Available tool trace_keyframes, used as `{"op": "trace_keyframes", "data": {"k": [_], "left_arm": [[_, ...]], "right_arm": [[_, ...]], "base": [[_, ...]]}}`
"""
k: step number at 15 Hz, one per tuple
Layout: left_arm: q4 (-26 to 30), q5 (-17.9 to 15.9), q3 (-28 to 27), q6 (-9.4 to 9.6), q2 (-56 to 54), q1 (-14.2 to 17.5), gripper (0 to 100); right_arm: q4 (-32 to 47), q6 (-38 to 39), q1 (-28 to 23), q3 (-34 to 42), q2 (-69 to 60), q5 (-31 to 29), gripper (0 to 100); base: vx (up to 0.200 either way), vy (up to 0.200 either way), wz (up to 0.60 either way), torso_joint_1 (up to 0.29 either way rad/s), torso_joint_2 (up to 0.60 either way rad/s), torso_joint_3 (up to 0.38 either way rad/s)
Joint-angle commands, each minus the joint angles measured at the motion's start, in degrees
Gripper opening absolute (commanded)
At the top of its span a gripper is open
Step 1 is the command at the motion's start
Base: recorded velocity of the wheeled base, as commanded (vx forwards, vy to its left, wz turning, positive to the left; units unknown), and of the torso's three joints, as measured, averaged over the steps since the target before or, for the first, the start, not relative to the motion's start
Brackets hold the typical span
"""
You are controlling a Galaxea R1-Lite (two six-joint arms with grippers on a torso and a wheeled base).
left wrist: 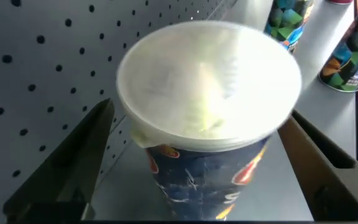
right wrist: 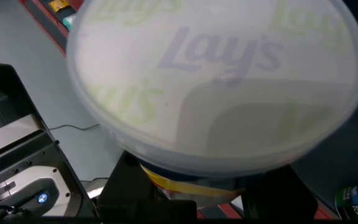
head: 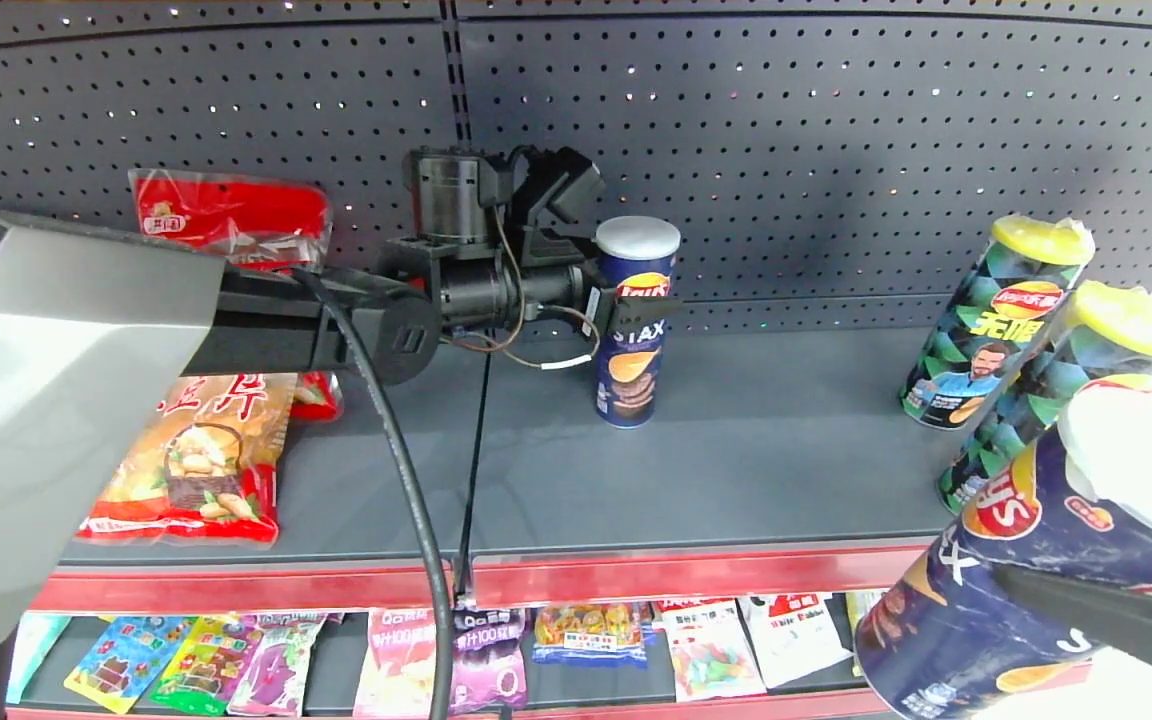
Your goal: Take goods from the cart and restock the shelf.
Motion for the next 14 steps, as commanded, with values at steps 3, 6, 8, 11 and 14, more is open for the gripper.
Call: {"op": "trace_keyframes", "data": {"k": [3, 6, 8, 11, 14], "left_arm": [[0.12, -0.09, -2.08, -0.01, 1.98, 0.16, 0], [-0.32, -0.80, -2.00, -0.01, 1.98, -0.02, 0], [-1.28, -0.80, -1.38, -0.19, 1.71, -0.02, 0], [-2.07, -1.94, -0.50, -2.21, -0.66, -0.28, 0], [-2.16, -2.91, 10.40, -3.88, -8.13, -1.07, 0]], "right_arm": [[-0.01, 0.07, -0.64, -0.06, 0.17, 0.04, 0], [-0.01, 0.77, -0.73, 0.02, 0.25, 0.04, 0], [-0.01, 1.39, -0.73, 0.02, 0.43, 0.04, 0], [-0.01, 1.39, -0.73, 0.02, 0.52, 0.04, 0], [-0.10, 1.39, -0.73, -0.24, 0.60, 0.12, 0]], "base": [[0.000, 0.000, 0.00, 0.000, 0.00, 0.000], [0.000, 0.000, 0.00, 0.000, 0.00, 0.000], [0.000, 0.000, 0.00, 0.000, 0.00, 0.000], [0.000, 0.000, 0.00, 0.000, 0.00, 0.000], [0.000, 0.000, 0.00, 0.000, 0.00, 0.000]]}}
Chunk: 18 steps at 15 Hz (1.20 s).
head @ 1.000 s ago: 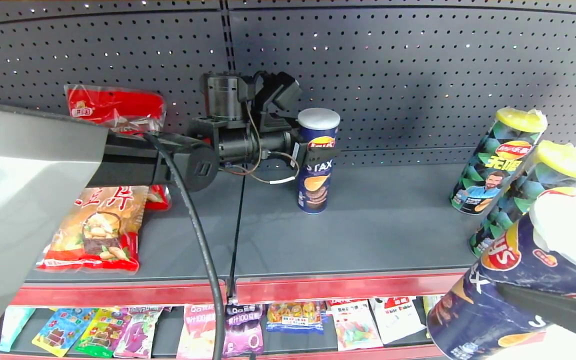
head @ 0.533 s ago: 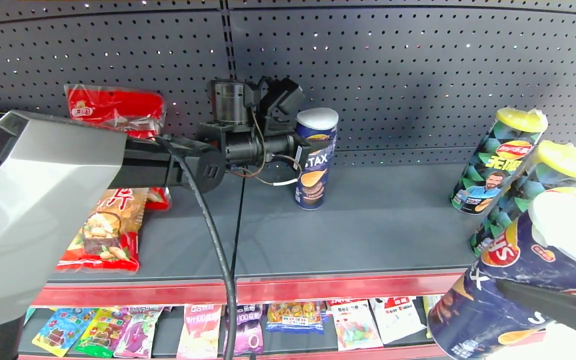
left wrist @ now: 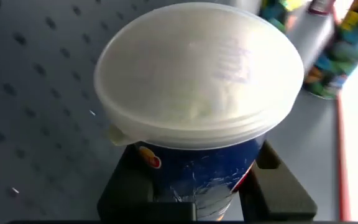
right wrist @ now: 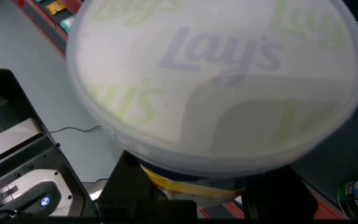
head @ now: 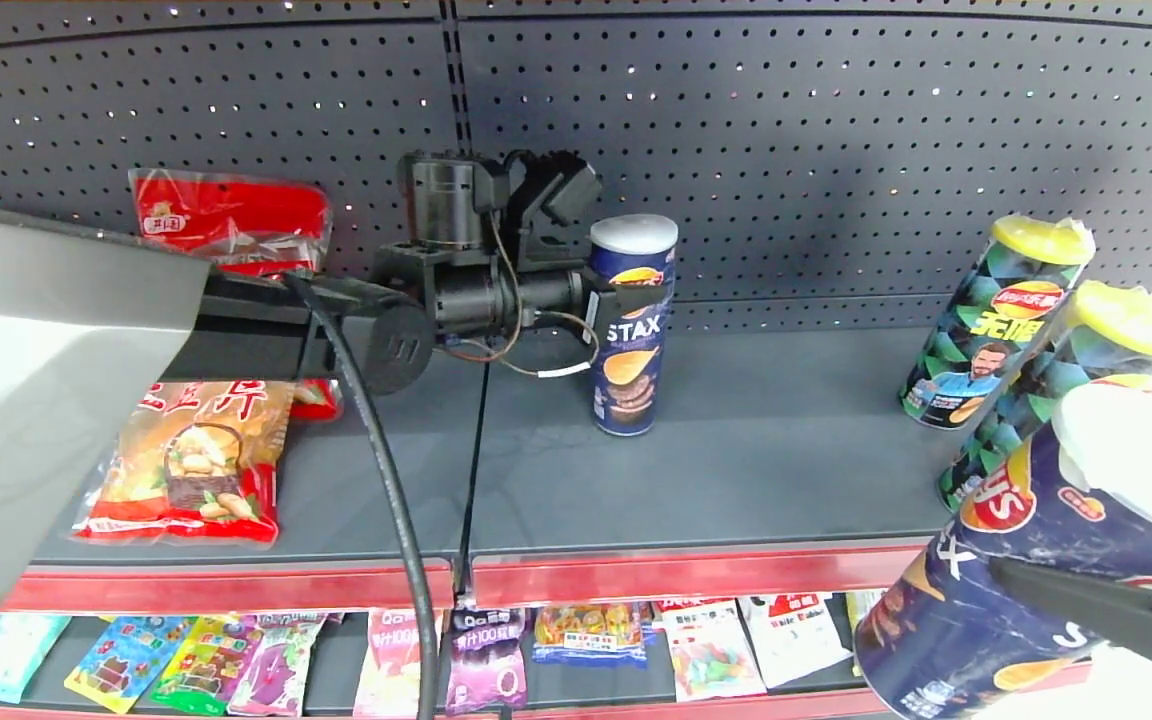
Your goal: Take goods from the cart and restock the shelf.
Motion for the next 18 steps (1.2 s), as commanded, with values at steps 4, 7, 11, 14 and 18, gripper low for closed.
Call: {"op": "trace_keyframes", "data": {"k": [4, 7, 11, 14, 18], "left_arm": [[-0.74, 0.11, 19.82, -0.22, -15.48, -1.77, 0], [-5.75, 0.55, 27.82, -0.31, -19.00, -1.77, 0], [-8.65, 1.16, 34.24, -0.31, -21.19, -1.94, 0], [-10.41, 1.95, 35.03, -0.31, -21.02, -2.12, 0], [-11.02, 2.48, 37.14, -0.31, -21.19, -2.73, 0]], "right_arm": [[-0.09, -0.06, 0.01, -0.13, -0.02, 0.04, 0], [-0.09, -0.06, 0.10, -0.04, -0.02, 0.13, 0], [-0.09, -0.06, 0.10, -0.39, -0.02, 0.13, 0], [0.00, -0.06, 0.10, -0.65, 0.07, 0.21, 0], [-0.09, -0.06, 0.10, -0.57, 0.07, 0.21, 0]], "base": [[0.000, 0.000, 0.00, 0.000, 0.00, 0.000], [0.000, 0.000, 0.00, 0.000, 0.00, 0.000], [0.000, 0.000, 0.00, 0.000, 0.00, 0.000], [0.000, 0.000, 0.00, 0.000, 0.00, 0.000], [0.000, 0.000, 0.00, 0.000, 0.00, 0.000]]}}
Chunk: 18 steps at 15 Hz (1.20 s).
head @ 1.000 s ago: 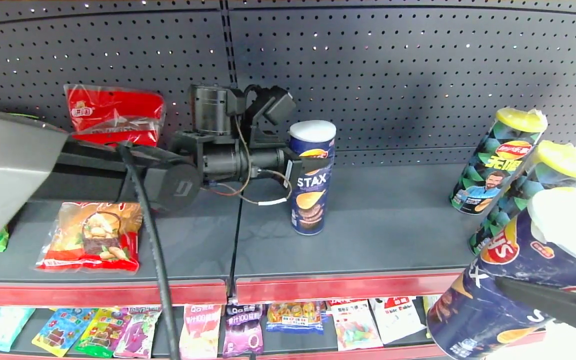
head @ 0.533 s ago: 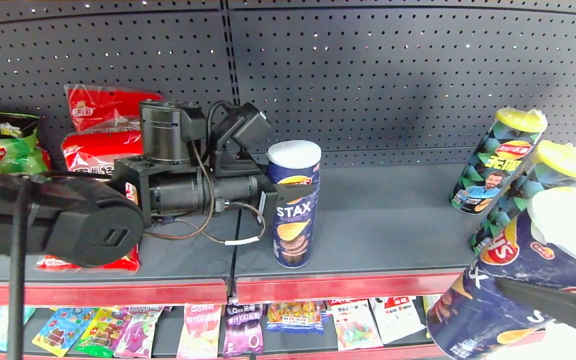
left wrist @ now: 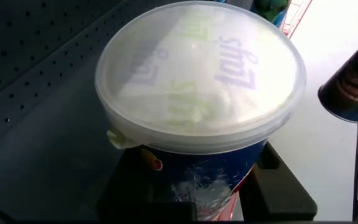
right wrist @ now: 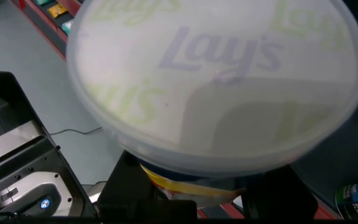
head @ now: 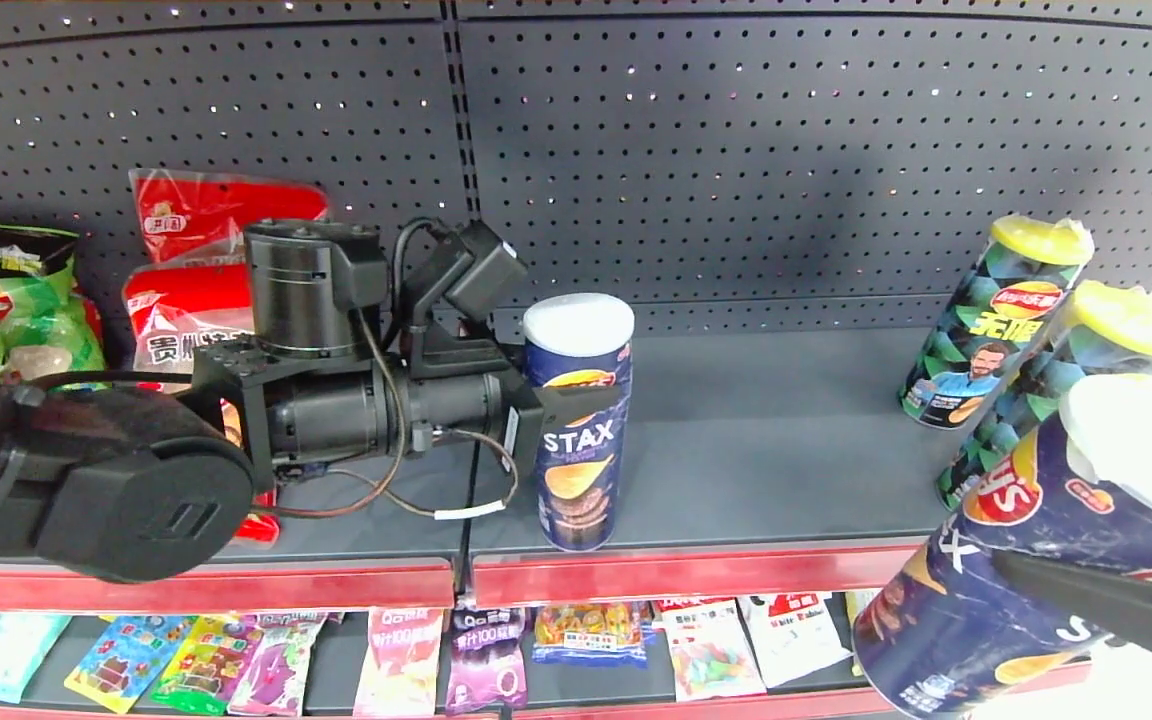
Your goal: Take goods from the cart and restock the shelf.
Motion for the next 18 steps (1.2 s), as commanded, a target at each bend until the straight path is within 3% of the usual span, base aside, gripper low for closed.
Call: {"op": "trace_keyframes", "data": {"k": [1, 6, 8, 9, 13, 18], "left_arm": [[-0.29, 0.17, 0.84, -0.10, -0.10, -0.18, 0], [-0.47, 0.61, 2.24, 0.17, -0.19, -0.62, 0], [-3.02, 1.75, 4.35, 0.08, -0.19, -1.41, 0], [-3.99, 1.75, 4.88, -0.01, -0.19, -1.41, 100], [-6.18, 4.74, 8.31, -0.53, -1.51, -1.41, 100], [-7.59, 4.83, 13.23, -1.85, -5.37, -1.41, 100]], "right_arm": [[-0.01, -0.01, -0.01, 0.13, 0.18, 0.01, 0], [-0.01, -0.01, -0.01, 0.04, 0.44, 0.09, 0], [-0.10, -0.01, -0.01, -0.13, 1.14, 0.09, 0], [-0.28, -0.01, 0.08, -0.22, 1.67, 0.09, 0], [-0.19, -0.10, 0.34, -6.29, 7.30, 0.09, 0], [-0.45, -0.37, 0.43, -14.02, 18.37, -0.08, 0]], "base": [[0.000, 0.000, 0.00, 0.000, 0.00, 0.000], [0.000, 0.000, 0.00, 0.000, 0.00, 0.000], [0.000, 0.000, 0.00, 0.000, 0.00, 0.000], [0.000, 0.000, 0.00, 0.000, 0.00, 0.000], [0.000, 0.000, 0.00, 0.000, 0.00, 0.000], [0.000, 0.000, 0.00, 0.000, 0.00, 0.000]]}}
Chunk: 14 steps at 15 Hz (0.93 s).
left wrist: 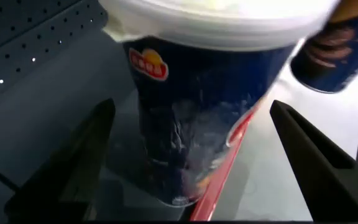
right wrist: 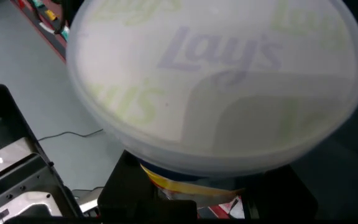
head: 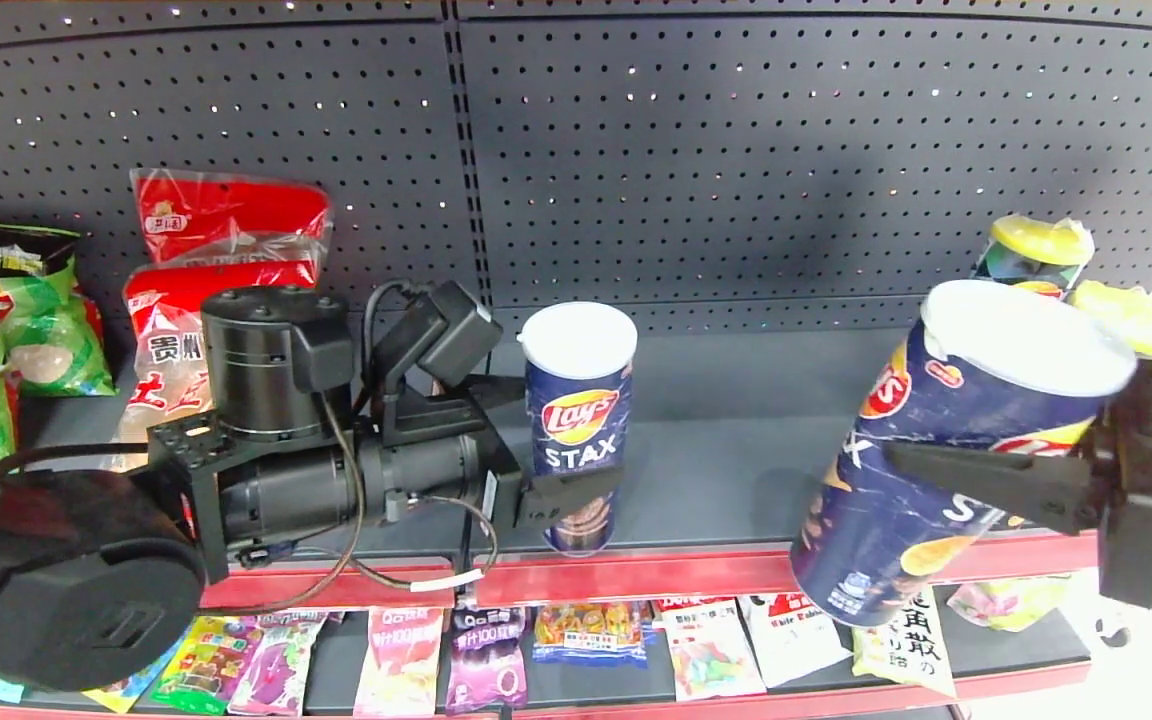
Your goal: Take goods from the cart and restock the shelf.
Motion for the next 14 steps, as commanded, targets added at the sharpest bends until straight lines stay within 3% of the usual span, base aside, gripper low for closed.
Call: {"op": "trace_keyframes", "data": {"k": [1, 5, 8, 11, 14], "left_arm": [[-0.05, 0.01, 2.82, -0.08, -3.54, -0.01, 100], [0.21, 0.10, 8.18, -0.08, -7.40, 0.08, 100], [1.35, 2.12, 12.13, 0.01, -10.83, 0.17, 100], [8.38, 5.64, 13.72, 0.10, -16.45, 0.52, 100], [12.95, 6.08, 14.33, 0.10, -20.06, 0.70, 100]], "right_arm": [[-0.15, -0.06, 0.09, -6.03, 8.60, -0.10, 0], [-0.59, -0.33, -0.08, -14.47, 18.00, -0.27, 0], [-6.83, -0.15, -0.44, -18.60, 25.56, -1.68, 0], [-8.67, -0.15, -0.35, -24.14, 31.80, -2.47, 0], [-8.76, -0.41, 0.00, -28.27, 36.46, -2.56, 0]], "base": [[0.000, 0.000, 0.00, 0.000, 0.00, 0.000], [0.000, 0.000, 0.00, 0.000, 0.00, 0.000], [0.000, 0.000, 0.00, 0.000, 0.00, 0.000], [0.000, 0.000, 0.00, 0.000, 0.00, 0.000], [0.000, 0.000, 0.00, 0.000, 0.00, 0.000]]}}
